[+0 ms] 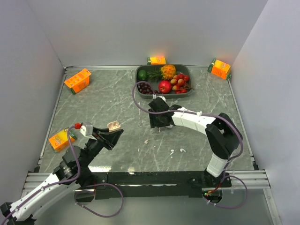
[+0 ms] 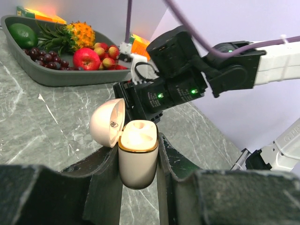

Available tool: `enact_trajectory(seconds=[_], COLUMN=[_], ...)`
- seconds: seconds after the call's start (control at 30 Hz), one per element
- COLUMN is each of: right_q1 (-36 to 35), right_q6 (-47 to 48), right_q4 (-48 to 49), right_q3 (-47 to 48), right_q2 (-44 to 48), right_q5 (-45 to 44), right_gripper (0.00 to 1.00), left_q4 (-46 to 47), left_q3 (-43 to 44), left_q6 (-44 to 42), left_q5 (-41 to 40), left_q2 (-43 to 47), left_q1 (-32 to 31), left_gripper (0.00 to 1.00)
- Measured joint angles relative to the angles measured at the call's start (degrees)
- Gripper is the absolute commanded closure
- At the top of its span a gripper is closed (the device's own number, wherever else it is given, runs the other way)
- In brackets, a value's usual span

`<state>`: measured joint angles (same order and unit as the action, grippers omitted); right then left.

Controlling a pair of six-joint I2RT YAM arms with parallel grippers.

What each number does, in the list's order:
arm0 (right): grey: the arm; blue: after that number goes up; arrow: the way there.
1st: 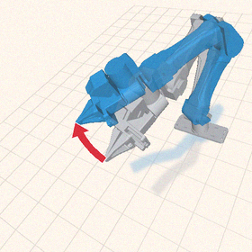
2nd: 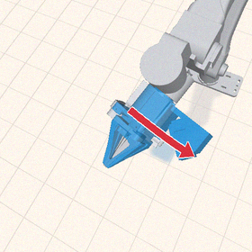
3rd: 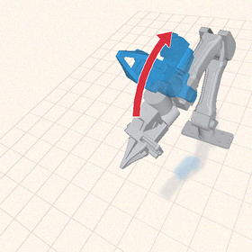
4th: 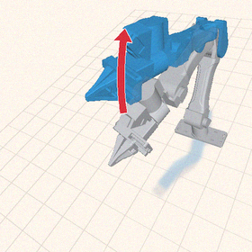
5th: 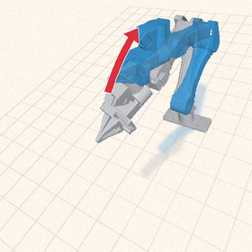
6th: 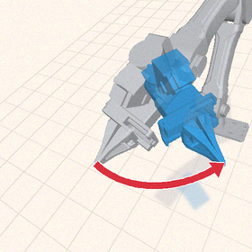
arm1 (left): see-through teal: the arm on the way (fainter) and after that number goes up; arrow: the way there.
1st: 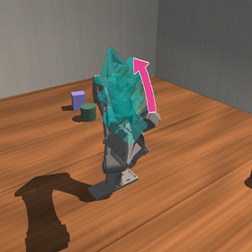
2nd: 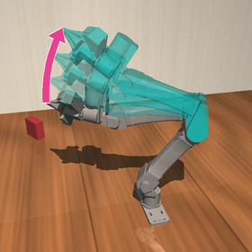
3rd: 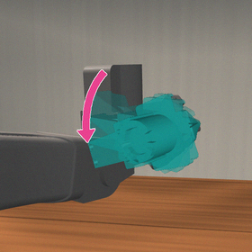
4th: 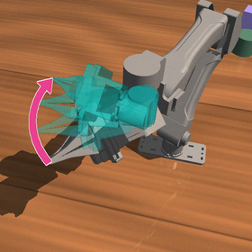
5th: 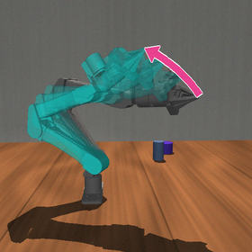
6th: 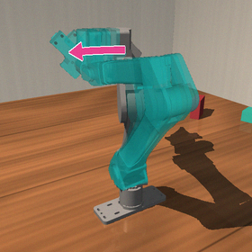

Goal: Insert the wireless bluetooth earbuds into the charging case
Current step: Place the earbud at the center of the board, then pick up the earbud from the center of the board.

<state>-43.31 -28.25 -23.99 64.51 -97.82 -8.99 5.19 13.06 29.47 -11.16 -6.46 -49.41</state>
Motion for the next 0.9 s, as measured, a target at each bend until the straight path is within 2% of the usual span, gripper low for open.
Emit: enact_trajectory(seconds=[0.27,0.43,0.7,0.8,0.83,0.9], right_q1=[1.25,1.25,1.31,1.36,1.38,1.46], right_q6=[0.76,1.18,1.29,1.36,1.33,1.44], right_q4=[-2.34,-2.58,-2.67,-2.67,-2.69,-2.86], right_q3=[0.0,0.74,1.09,1.14,1.18,1.46], right_q2=[-5.25,-6.21,-6.6,-6.71,-6.84,-7.06], right_q5=[1.14,1.29,1.31,1.22,1.07,0.9], right_gripper=[0.41,0.5,0.56,0.64,0.71,0.78], left_q4=[-0.15,-0.22,-0.2,-0.15,-0.13,-0.17], left_q3=[-0.68,-0.72,-0.76,-0.9,-0.94,-0.94], left_q6=[0.2,0.22,0.22,0.22,0.22,0.22], left_q5=[0.68,0.76,0.76,0.76,0.76,0.76], left_q2=[0.07,0.7,0.76,0.74,0.74,0.74], left_q1=[0.0,0.0,0.0,0.0,0.0,0.0], left_gripper=[0.99,0.99,0.99,0.99,0.99,0.99])
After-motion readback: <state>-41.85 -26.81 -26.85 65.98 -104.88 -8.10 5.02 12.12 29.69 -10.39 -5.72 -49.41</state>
